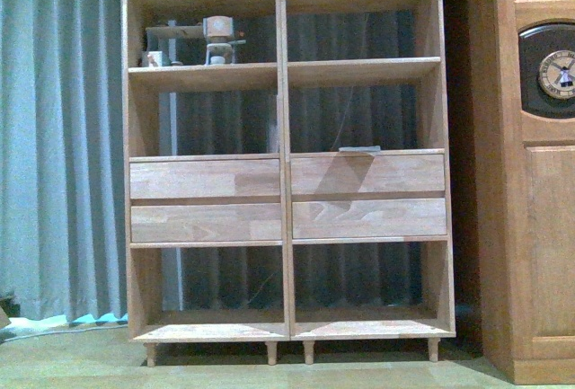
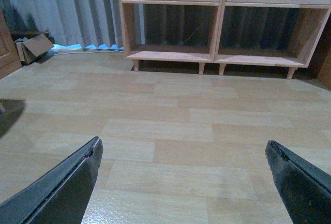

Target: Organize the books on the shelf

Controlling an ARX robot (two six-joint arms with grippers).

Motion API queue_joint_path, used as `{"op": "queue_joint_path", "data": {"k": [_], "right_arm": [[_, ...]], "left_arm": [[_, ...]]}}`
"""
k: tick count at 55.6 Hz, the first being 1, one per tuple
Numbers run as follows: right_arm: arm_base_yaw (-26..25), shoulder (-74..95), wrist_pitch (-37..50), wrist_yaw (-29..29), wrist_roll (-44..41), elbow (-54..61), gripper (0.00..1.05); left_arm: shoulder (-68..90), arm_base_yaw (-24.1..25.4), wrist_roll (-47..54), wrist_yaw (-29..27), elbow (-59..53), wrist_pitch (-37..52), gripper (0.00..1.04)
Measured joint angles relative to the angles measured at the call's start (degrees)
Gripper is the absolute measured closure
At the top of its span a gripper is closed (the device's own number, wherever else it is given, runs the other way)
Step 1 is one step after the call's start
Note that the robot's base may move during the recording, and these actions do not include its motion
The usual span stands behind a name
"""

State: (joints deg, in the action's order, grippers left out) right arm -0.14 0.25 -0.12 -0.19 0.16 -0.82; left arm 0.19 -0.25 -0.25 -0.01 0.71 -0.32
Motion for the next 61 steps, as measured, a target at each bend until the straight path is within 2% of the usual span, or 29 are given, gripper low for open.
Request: {"op": "queue_joint_path", "data": {"k": [61], "right_arm": [[0.0,0.0,0.0,0.0,0.0,0.0,0.07]], "left_arm": [[0.0,0.0,0.0,0.0,0.0,0.0,0.07]]}}
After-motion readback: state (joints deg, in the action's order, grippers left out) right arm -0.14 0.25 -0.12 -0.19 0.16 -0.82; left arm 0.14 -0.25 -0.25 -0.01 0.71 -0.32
